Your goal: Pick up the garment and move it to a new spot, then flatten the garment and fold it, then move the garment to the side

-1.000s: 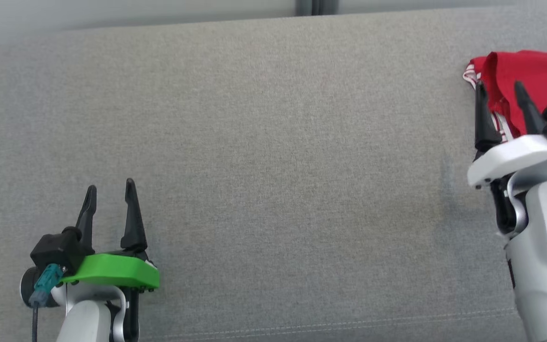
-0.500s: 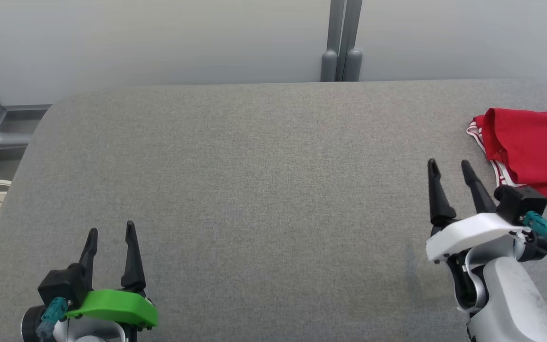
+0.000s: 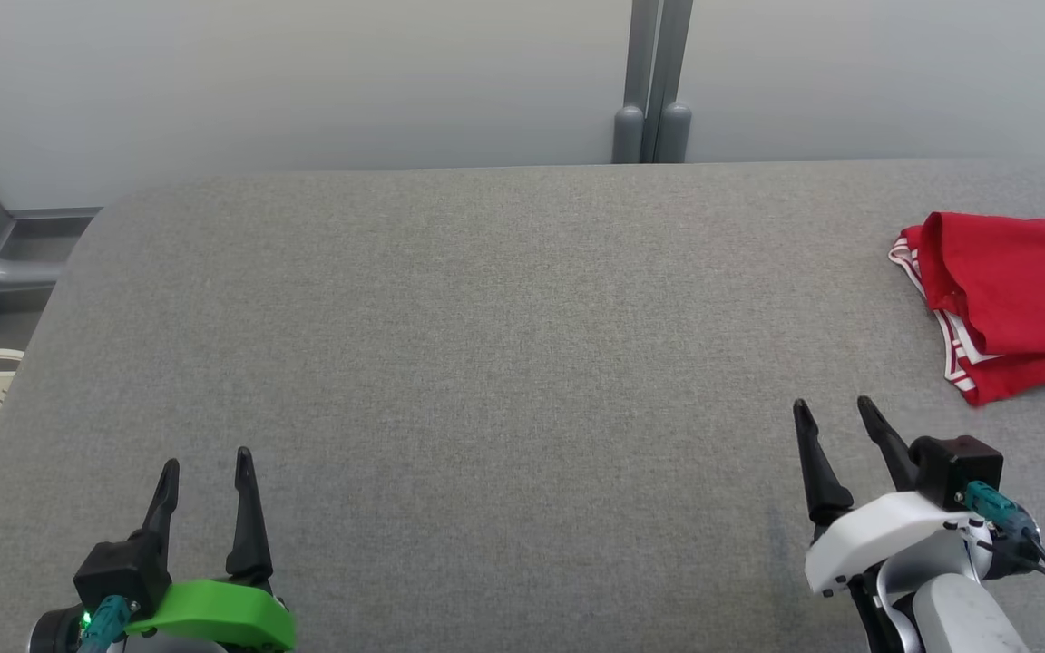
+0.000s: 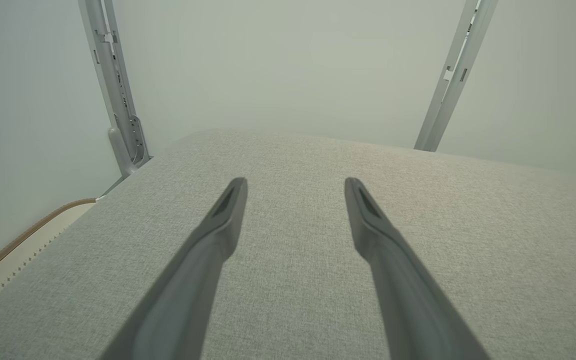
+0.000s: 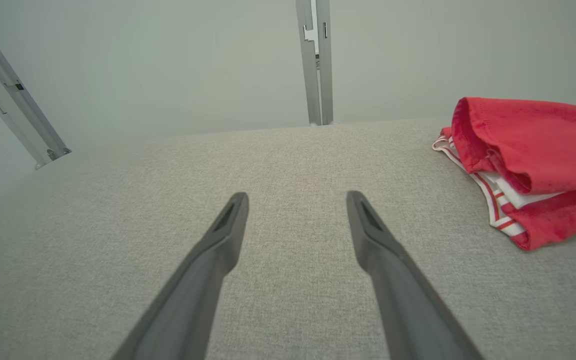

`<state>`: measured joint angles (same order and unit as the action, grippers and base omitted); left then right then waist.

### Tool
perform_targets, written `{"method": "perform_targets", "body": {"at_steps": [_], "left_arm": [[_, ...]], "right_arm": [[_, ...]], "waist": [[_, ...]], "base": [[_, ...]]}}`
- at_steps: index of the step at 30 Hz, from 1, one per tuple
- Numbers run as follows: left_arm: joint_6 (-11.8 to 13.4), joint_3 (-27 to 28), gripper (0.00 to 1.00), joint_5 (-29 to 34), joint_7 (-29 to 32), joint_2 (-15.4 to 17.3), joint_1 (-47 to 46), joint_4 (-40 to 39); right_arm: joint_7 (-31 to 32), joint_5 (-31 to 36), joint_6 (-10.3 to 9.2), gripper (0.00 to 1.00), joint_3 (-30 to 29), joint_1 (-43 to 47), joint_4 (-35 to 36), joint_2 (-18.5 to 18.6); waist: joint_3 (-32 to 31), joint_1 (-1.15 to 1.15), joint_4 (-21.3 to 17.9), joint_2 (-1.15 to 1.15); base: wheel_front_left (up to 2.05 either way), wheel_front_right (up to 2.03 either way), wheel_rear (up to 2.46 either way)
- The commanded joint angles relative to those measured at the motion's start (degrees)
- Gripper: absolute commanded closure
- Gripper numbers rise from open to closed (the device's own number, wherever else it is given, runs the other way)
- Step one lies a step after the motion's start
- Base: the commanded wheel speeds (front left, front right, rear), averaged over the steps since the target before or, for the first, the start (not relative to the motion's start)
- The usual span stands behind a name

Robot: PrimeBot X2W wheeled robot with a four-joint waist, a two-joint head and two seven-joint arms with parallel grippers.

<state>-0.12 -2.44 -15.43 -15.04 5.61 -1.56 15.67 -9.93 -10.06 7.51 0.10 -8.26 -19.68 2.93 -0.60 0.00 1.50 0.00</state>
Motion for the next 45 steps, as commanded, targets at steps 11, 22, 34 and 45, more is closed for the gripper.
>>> {"method": "perform_targets", "body": {"at_steps": [11, 22, 34, 45], "left_arm": [[-1.93, 0.86, 0.0, 2.76, -0.17, -0.53, 2.39, 1.69], [-3.46, 0.61, 0.0, 3.14, -0.17, -1.01, 1.86, 4.33], [-3.24, 1.16, 0.0, 3.3, -0.17, -1.63, 0.8, 3.44], [-3.61, 1.29, 0.0, 3.49, -0.17, -1.92, 0.35, 4.0]], "right_arm": [[-0.02, -0.39, -0.06, 0.0, -0.22, 3.48, -2.02, 0.02], [-0.89, -1.15, -0.06, 0.0, 1.05, 2.53, -3.0, 0.02], [-0.67, -0.93, -0.06, 0.0, 0.06, 1.59, -3.06, 0.03], [-1.09, -0.46, -0.06, 0.0, 0.05, 1.42, -2.9, 0.02]], "waist": [[-0.24, 0.0, -0.62, 0.0], [0.64, 0.0, 0.11, 0.0], [2.11, 0.0, -0.1, 0.0], [2.18, 0.0, 0.21, 0.0]], "base": [[0.0, 0.0, 0.0], [0.0, 0.0, 0.0], [0.0, 0.0, 0.0], [0.0, 0.0, 0.0]]}}
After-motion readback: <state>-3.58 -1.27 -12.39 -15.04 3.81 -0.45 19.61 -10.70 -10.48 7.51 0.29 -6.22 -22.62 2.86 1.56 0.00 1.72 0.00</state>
